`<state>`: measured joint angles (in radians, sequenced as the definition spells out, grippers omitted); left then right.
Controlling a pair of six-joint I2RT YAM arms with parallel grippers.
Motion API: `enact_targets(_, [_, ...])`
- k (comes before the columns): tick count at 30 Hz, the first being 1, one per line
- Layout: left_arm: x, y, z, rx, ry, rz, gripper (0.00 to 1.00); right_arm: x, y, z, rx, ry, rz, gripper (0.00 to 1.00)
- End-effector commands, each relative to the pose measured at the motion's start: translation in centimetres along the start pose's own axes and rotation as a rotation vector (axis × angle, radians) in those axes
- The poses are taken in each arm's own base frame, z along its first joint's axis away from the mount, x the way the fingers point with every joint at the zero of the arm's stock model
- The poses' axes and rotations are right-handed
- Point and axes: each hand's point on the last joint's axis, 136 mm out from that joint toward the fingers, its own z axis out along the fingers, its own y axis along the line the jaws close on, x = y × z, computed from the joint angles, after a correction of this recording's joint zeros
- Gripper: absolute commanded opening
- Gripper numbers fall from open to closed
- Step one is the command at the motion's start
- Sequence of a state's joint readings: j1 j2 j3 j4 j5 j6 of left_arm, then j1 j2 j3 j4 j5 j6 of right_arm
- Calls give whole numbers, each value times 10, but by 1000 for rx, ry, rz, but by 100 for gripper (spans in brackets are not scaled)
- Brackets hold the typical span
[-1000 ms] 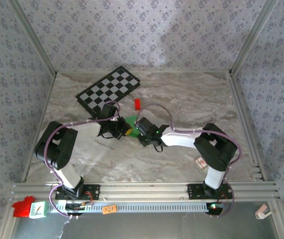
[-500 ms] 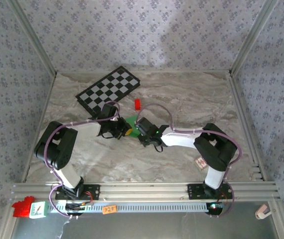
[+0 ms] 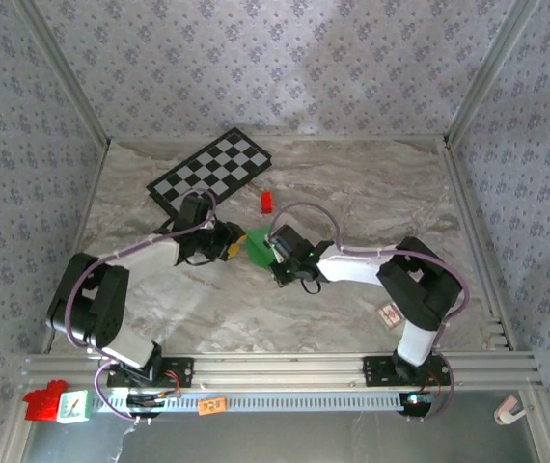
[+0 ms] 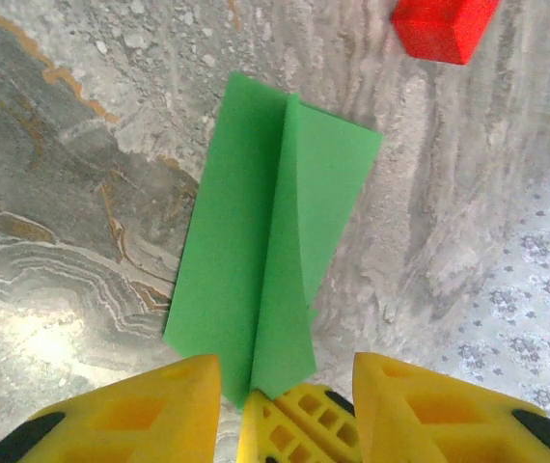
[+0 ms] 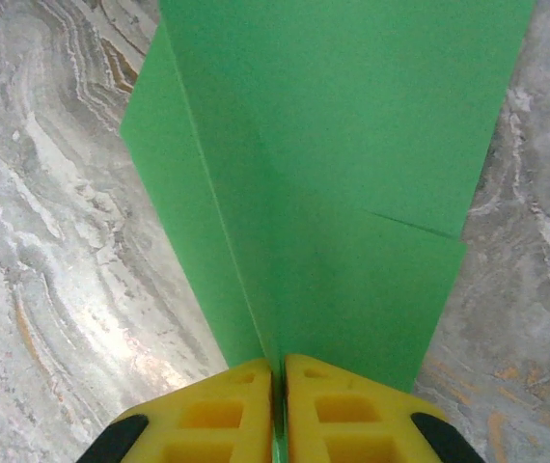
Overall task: Fold a paper plane with a square sheet of paper (pick it up from the middle)
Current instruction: Fourth fold the wing at the center of the table.
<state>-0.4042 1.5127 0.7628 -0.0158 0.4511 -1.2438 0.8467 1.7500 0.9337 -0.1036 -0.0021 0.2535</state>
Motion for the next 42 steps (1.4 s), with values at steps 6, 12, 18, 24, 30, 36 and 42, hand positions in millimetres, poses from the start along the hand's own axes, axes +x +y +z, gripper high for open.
enact_targets(6, [17, 7, 16, 45, 33, 18, 32, -4, 10, -8, -177, -23, 68, 10])
enact_targets(12, [26, 8, 36, 12, 81, 40, 23, -9, 8, -14, -190, -35, 70, 10])
enact_targets(18, [24, 6, 49, 7, 102, 41, 18, -8, 5, -14, -176, -29, 58, 10])
enact_targets(24, [25, 12, 57, -25, 117, 25, 18, -8, 1, -14, -142, -21, 44, 12])
enact_targets(30, [29, 26, 65, -83, 140, -2, 18, -9, -2, -14, -80, -13, 11, 17])
enact_targets(36, [32, 41, 66, -157, 147, -9, 19, -11, -3, -17, -7, -21, -33, 26])
enact_targets(42, [34, 49, 65, -195, 155, -12, 21, -14, -3, -21, 72, -36, -73, 39])
